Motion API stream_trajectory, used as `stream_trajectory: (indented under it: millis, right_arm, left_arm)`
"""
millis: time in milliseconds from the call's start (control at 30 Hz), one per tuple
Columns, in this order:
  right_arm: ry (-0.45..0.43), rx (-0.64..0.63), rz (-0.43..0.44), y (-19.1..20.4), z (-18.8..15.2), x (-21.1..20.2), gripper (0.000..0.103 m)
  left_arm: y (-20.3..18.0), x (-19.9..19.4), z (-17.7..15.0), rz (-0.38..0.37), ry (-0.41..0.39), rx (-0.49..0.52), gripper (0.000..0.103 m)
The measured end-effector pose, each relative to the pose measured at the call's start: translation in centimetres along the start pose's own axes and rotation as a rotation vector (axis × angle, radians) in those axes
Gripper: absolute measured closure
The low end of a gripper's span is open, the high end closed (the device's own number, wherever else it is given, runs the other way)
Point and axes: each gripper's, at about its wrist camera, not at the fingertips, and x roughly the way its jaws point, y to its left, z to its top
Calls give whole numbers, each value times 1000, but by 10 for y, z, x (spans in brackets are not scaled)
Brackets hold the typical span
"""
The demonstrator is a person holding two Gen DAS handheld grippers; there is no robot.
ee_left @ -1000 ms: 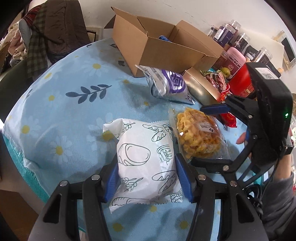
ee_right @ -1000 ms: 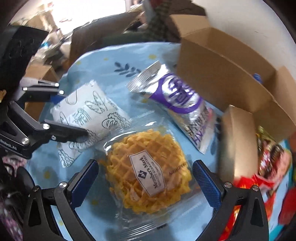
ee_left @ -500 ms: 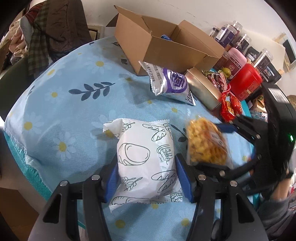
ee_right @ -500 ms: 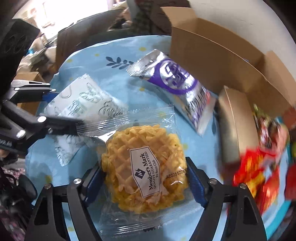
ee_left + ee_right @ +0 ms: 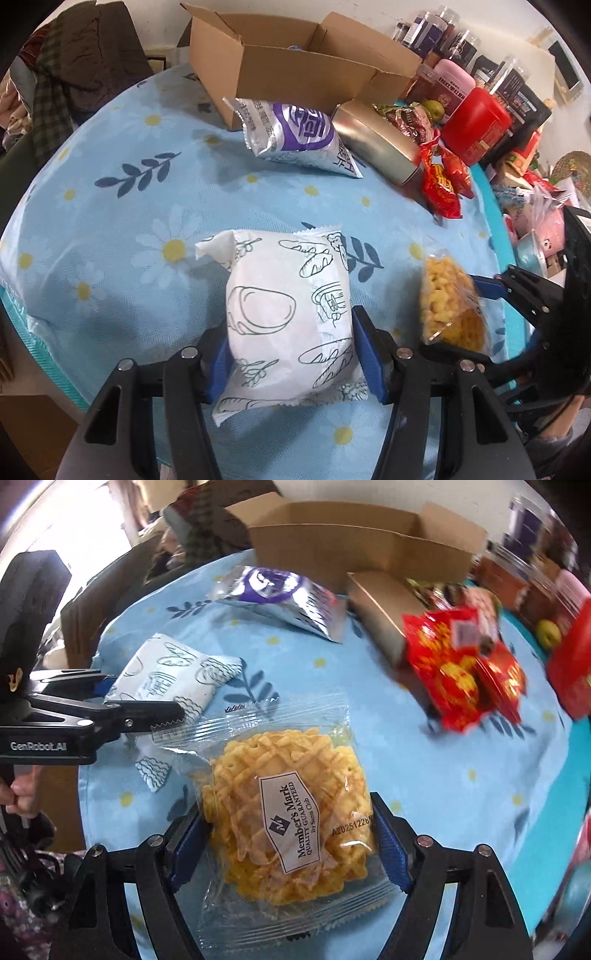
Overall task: Organize snacks
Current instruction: 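Lift the bread bag with the left gripper while the right gripper grasps the waffle pack, then carry the bread bag with the left gripper while the right gripper carries the waffle pack to the box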
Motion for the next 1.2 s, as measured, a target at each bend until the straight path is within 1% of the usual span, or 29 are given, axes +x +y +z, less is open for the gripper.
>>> stream_trajectory:
  millis: [33,67,167,200,267,333,367,400,433,533,600,667,800,933,1200]
  right_arm:
    - [0,-1,-14,0,0,1,22]
    - [1,-1,-22,2,2,3,22]
    - [3,-12,-50,4,0,5,21]
    - [2,-19,-60,6,1,5,21]
    - [-2,-31,-77,11,-2,9,21]
    - [-9,-37,-85,13,-2,11,21]
    - [-18,-39,-87,14,-3,11,21]
    - [-26,-37,-87,14,-4,11,21]
    - [-33,-34,-86,15,-5,11,21]
    - [-68,-12,-85,8,-12,2,23]
    - [-90,20,-64,3,-17,-4,24]
    - [-106,29,-48,2,-20,-8,25]
    - [-123,23,-49,4,-26,-15,25]
    - [-137,34,-30,5,-29,-22,25]
    - [-172,44,-3,0,-25,-33,25]
  left_arm:
    - [-2,1,1,11,6,6,43]
    - [-6,3,1,22,8,20,39]
    - [-19,9,0,55,19,77,23]
    - [-25,12,-2,85,22,105,22]
    - [-33,16,-5,155,9,146,22]
    - [-37,17,-9,181,-23,168,22]
    - [-36,16,-11,180,-36,167,25]
    - [-35,14,-11,184,-48,166,34]
    - [-34,12,-11,188,-57,163,37]
    - [-30,10,-11,182,-55,155,43]
    - [-29,7,-11,161,-53,152,46]
    - [-28,5,-13,134,-48,142,46]
    - [-34,4,-14,103,-40,128,47]
    - [-40,0,-18,52,-31,117,47]
    - [-46,-19,-15,16,-80,106,47]
